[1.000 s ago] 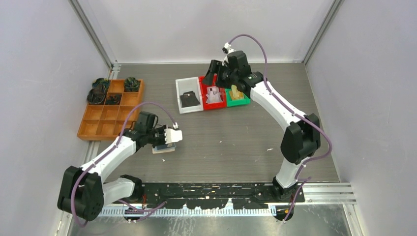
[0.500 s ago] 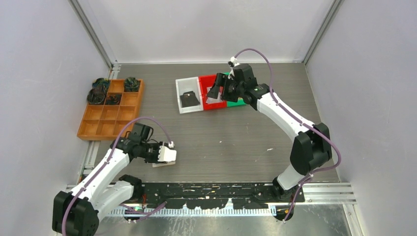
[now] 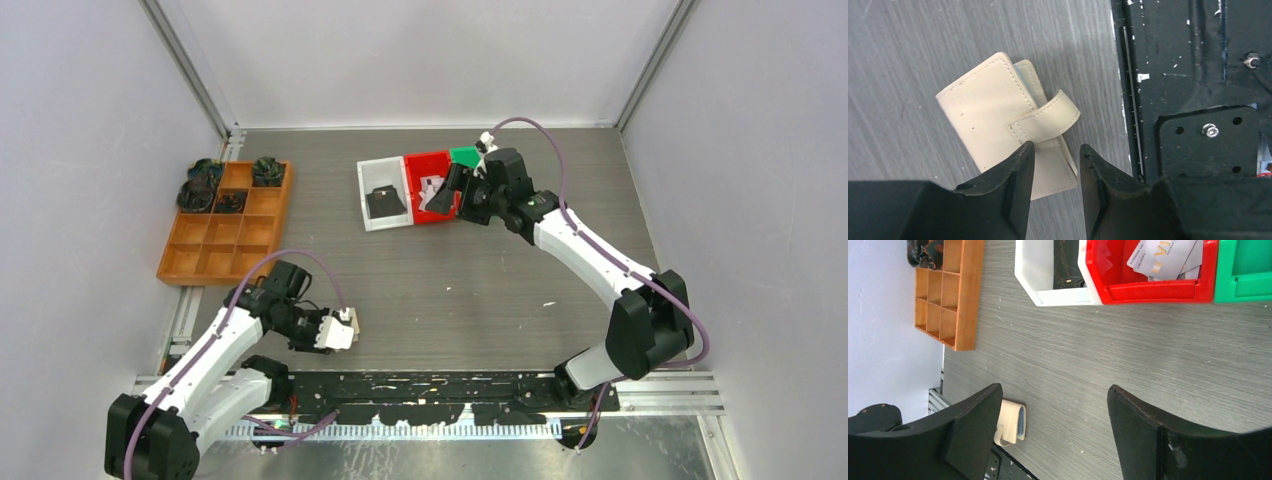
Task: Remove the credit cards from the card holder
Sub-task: Move the card holder to the center of the board.
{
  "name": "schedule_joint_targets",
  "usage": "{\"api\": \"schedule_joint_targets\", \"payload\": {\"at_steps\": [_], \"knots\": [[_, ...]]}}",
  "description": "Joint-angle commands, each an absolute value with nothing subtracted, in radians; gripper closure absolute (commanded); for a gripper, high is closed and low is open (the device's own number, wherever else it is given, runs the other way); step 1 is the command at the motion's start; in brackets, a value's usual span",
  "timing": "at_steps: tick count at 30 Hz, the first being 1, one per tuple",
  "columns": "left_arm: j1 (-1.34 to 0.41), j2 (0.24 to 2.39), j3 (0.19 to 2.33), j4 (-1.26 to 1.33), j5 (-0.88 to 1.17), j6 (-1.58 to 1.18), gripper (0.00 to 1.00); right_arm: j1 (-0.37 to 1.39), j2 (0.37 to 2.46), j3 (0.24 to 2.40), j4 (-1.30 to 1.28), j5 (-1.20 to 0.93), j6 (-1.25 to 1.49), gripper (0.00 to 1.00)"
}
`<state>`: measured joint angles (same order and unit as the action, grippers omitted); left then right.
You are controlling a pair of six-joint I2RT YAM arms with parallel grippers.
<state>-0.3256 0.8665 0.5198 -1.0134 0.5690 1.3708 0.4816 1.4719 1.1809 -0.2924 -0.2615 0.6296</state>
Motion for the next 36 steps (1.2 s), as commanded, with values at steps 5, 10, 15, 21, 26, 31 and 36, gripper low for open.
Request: {"api": "schedule_joint_targets", "payload": {"at_steps": [5,10,15,21,26,31,36], "knots": [[-0.369,0.986,0.489,-0.701,0.485,1.252,0.8,0.47,1.384,1.128,-0.195,-0.247,0.672,0.18],[-0.377,1.08,0.477,-0.4,0.338,1.239,0.83,0.447,1.323,1.076,-0.187,-0.185,0.653,0.17],[-0.376,1.164,0.687,-0.563,0.33,1.057,0.06,0.432,1.244,1.026,-0.202,-0.03,0.609,0.06],[-0.293,1.057,0.8,-0.665,0.406,0.856,0.0,0.412,1.121,0.934,-0.247,0.324,0.535,0.01],[-0.059,1.053,0.9,-0.73,0.567,0.684,0.0,0.365,1.002,0.776,-0.149,0.659,0.476,0.0],[0.112,1.17,0.883,-0.521,0.589,0.453,0.0,0.334,0.981,0.565,0.276,0.994,0.251,0.01],[0.156,1.321,0.756,-0.15,0.499,0.267,0.0,0.206,1.148,0.493,0.524,1.046,0.202,0.01]]}}
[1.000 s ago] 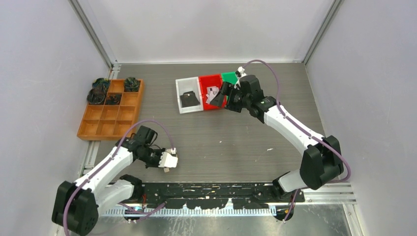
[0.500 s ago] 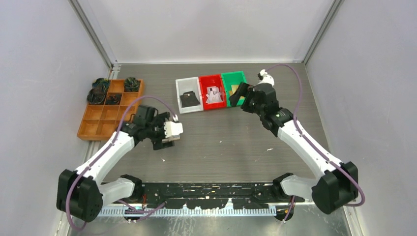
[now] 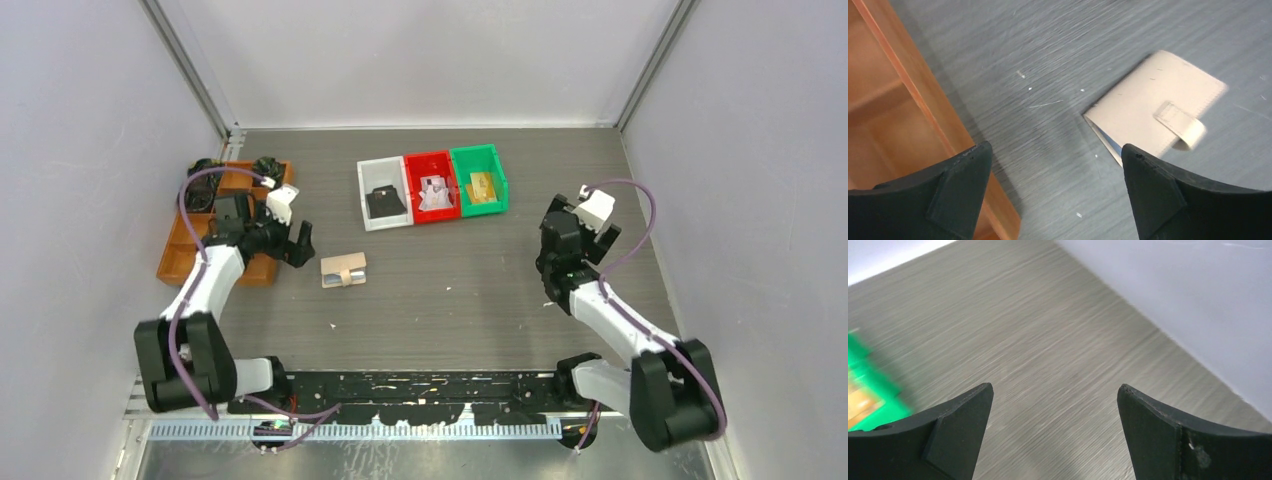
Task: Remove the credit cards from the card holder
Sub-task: Move the card holder to the center of the board.
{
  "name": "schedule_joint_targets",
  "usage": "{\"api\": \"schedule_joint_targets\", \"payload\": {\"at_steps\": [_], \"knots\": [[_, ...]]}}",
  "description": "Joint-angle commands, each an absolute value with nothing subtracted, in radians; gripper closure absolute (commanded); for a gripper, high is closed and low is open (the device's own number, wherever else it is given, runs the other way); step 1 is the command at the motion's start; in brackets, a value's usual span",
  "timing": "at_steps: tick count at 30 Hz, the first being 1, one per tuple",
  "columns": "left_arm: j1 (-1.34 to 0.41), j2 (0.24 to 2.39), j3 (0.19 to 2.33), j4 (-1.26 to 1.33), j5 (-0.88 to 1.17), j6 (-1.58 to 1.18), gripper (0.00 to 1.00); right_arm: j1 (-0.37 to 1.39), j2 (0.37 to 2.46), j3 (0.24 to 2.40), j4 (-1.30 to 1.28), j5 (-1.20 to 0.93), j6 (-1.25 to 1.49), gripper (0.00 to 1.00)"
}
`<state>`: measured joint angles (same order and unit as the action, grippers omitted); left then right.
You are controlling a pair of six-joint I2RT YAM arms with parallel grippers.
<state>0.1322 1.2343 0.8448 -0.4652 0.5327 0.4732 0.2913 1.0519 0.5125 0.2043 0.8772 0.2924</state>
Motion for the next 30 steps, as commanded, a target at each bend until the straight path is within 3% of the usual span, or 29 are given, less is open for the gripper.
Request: {"api": "schedule_joint_targets", "payload": {"at_steps": [1,5,12,16,22,25,27,30], "knots": [[0.155,1.346,0.731,-0.085,0.47,0.245,0.0,0.186,1.181,0.483,0.551,1.028,0.205,0.01],[0.161,1.419,0.684,0.08,0.413,0.117,0.0,0.148,1.302,0.432,0.669,0.939,0.193,0.0],[0.16,1.403,0.452,0.617,0.35,-0.009,0.0,0.145,1.42,0.356,0.847,0.863,0.208,0.0],[0.161,1.418,0.424,0.715,0.3,-0.09,0.0,0.144,1.5,0.357,0.938,0.806,0.164,0.01],[0.084,1.582,0.226,1.252,0.196,-0.068,0.0,0.145,1.508,0.262,1.104,0.64,0.117,0.01],[0.051,1.563,0.239,1.204,0.113,-0.059,0.0,0.131,1.594,0.266,1.19,0.549,0.081,0.01],[0.051,1.557,0.298,1.092,0.094,-0.064,0.0,0.094,1.56,0.333,1.012,0.518,0.142,0.01],[0.015,1.544,0.381,0.892,0.077,-0.028,0.0,0.027,1.554,0.357,0.943,0.452,0.184,0.0]]}}
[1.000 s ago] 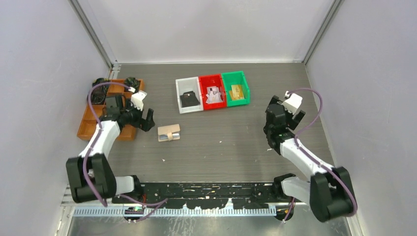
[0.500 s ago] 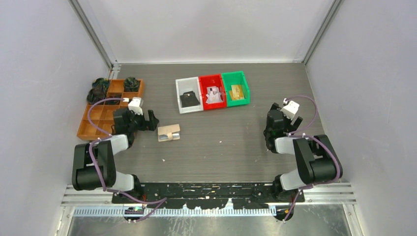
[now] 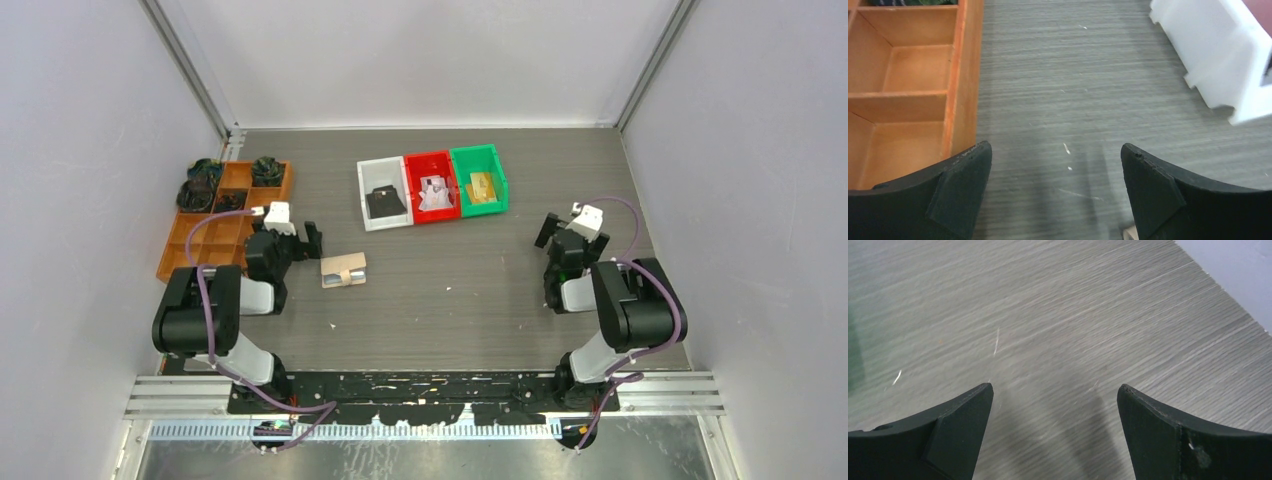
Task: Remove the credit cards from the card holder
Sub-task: Move the card holder to the center of the board.
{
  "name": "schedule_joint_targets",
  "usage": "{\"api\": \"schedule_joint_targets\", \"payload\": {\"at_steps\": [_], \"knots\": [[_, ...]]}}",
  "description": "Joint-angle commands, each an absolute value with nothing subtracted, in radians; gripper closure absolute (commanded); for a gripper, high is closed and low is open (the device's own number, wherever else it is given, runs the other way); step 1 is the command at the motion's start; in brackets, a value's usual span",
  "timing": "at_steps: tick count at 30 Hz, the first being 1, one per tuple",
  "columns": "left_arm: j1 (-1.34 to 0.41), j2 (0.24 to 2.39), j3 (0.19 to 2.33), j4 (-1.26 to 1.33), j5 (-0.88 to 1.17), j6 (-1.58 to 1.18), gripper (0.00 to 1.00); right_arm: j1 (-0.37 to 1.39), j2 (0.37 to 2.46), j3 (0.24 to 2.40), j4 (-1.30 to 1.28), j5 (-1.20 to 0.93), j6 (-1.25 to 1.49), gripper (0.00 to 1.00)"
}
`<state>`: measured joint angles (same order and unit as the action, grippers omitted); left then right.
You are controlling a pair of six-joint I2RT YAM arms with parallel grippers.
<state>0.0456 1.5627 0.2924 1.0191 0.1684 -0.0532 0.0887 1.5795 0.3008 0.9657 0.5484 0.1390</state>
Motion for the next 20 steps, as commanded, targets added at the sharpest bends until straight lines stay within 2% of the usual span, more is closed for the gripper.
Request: {"api": "schedule_joint_targets", "payload": {"at_steps": [1,20], "knots": [[0.01,1.548,0.379,0.911,0.072,-0.026,0.0,0.026,1.552,0.353,0.946,0.453,0.182,0.01],[0.009,1.549,0.377,0.912,0.061,-0.027,0.0,0.026,1.553,0.344,0.966,0.453,0.179,0.0]]}}
